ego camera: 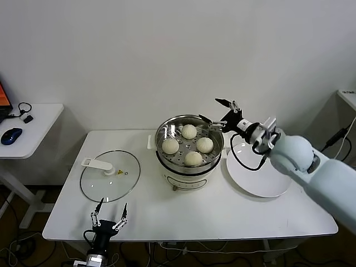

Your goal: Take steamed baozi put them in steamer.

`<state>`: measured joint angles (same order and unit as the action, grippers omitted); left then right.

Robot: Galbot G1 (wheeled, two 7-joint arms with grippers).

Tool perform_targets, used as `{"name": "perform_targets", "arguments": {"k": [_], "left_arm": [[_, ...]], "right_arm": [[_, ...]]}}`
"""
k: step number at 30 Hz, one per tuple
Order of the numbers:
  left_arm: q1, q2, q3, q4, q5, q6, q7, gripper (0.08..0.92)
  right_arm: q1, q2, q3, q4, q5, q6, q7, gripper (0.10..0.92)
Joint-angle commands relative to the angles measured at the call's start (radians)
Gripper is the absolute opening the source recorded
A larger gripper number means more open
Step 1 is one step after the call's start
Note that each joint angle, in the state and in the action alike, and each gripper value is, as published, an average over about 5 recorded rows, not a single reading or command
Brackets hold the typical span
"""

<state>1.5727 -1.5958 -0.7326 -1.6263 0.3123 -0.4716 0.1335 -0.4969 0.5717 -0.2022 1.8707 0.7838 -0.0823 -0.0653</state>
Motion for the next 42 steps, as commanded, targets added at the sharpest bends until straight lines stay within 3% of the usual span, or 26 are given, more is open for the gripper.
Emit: {"name": "perform_targets", "arguments": {"k": [1,8,13,26,42], "left_arm": [[0.006,0.008,0.0,-0.004,-0.033,-0.003,0.0,0.823],[0.001,0.011,-0.004,0.01,-0.037,-0.008,-0.006,0.823],[0.003,0.009,-0.001,0.009,-0.036,-0.012,-0.01,0.823],[0.018,0.003,0.009,-0.016,-0.028,-0.016,-0.012,0.823],[0.033,-0.007,0.007,-0.038,-0.021,-0.02,-0.014,0.823]], "right_arm": [[-0.914,0.396,0.797,0.194,-0.323,0.267,0.077,0.823],[-1.135,0.702,0.834,0.19,-0.436,0.543,0.0,0.823],[-1.26,0.819,0.803,0.178,-0.467,0.668,-0.022,0.823],[-1.381,0.842,0.704,0.133,-0.515,0.803,0.042,0.823],[-1.37,0.823,0.676,0.116,-0.513,0.799,0.055,0.823]]}}
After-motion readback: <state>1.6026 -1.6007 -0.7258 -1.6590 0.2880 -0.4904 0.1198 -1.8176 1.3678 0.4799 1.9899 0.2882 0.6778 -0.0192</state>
